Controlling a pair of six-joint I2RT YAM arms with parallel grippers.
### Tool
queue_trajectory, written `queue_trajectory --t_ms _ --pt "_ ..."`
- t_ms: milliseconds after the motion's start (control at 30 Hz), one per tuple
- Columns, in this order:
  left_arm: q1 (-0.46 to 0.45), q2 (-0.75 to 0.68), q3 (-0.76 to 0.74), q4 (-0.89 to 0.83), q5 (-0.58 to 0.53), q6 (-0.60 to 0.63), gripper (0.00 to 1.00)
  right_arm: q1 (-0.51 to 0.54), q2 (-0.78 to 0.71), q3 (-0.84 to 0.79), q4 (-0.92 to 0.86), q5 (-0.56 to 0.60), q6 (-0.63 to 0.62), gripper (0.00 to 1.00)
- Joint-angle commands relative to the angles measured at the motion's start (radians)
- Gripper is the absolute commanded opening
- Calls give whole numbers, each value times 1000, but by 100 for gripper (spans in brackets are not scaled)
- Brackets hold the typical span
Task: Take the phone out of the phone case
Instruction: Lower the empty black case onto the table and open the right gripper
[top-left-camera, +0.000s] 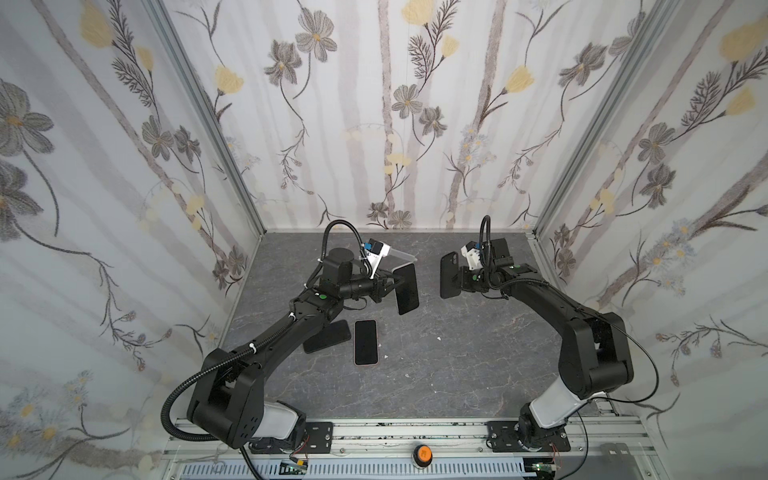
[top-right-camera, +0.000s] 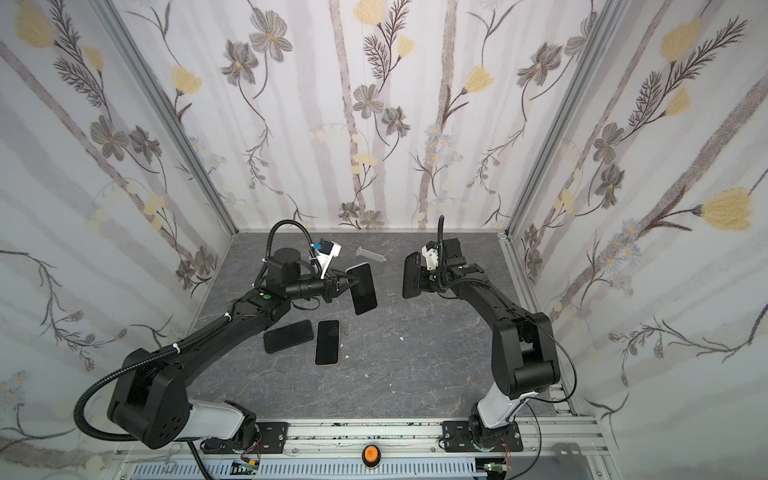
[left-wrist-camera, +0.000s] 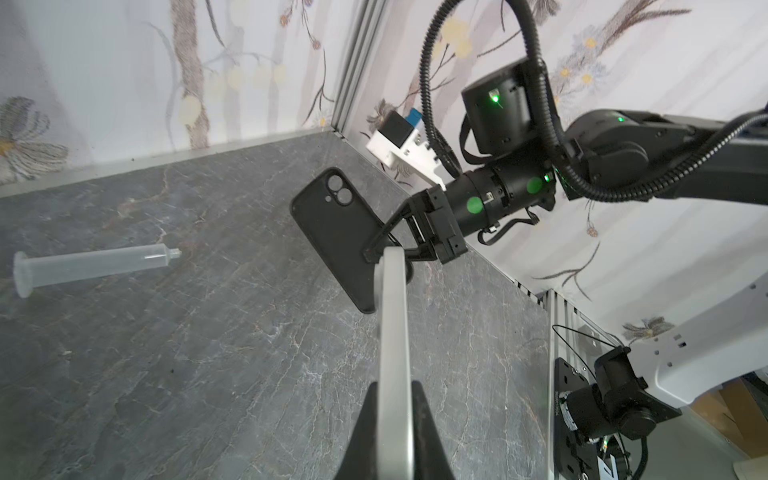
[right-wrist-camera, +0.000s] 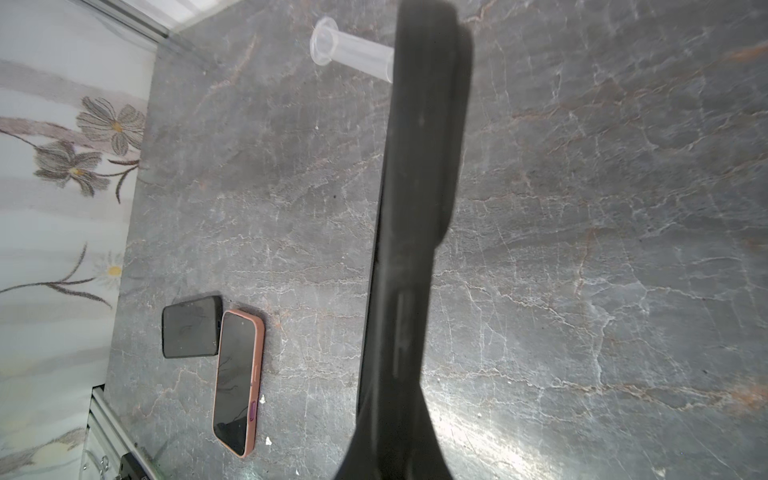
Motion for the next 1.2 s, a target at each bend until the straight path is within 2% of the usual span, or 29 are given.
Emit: queue_trajectory --t_ms 0,100,367,667,700,867,1000,1167 --pt "-12 13 15 9 -19 11 0 -20 82 53 -84 -69 -35 0" --pt "-16 13 13 9 23 22 0 -25 152 103 -123 -70 -65 0" --pt "-16 17 14 3 23 10 0 -59 274 151 -111 -118 -104 0" --pt "-16 32 26 2 42 -9 0 -76 355 187 -70 -171 -98 5" --pt "-16 34 28 2 48 -14 0 -77 360 190 -69 -173 -96 7" --pt "-17 39 29 3 65 -34 0 -83 368 190 -64 -159 -92 33" --pt "-16 57 39 3 87 -65 0 -86 357 182 -65 -138 -87 48" --pt "-31 81 51 20 67 -128 0 -91 292 141 -65 -45 -86 72"
